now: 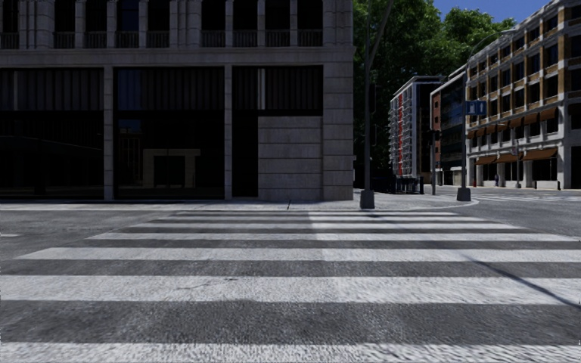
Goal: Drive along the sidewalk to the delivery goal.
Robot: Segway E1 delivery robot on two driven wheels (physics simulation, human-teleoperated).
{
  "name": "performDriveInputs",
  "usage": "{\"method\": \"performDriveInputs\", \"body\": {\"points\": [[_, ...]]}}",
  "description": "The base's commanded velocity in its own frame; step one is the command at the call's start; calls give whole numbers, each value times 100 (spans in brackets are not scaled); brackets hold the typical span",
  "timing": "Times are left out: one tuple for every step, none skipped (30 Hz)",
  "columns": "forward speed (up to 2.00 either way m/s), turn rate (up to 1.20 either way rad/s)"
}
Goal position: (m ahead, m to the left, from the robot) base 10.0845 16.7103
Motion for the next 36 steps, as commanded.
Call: {"method": "performDriveInputs", "body": {"points": [[159,0],[159,0],[159,0],[159,0],[159,0],[159,0],[159,0],[159,0],[159,0],[159,0],[159,0],[160,0],[166,0],[176,0],[176,0],[178,0],[179,0],[179,0],[179,0],[179,0],[179,0],[179,0],[179,0],[179,0],[179,0],[179,0],[179,0],[179,0],[179,0],[179,0],[179,0],[179,0],[179,0],[179,0],[178,0],[178,0]]}}
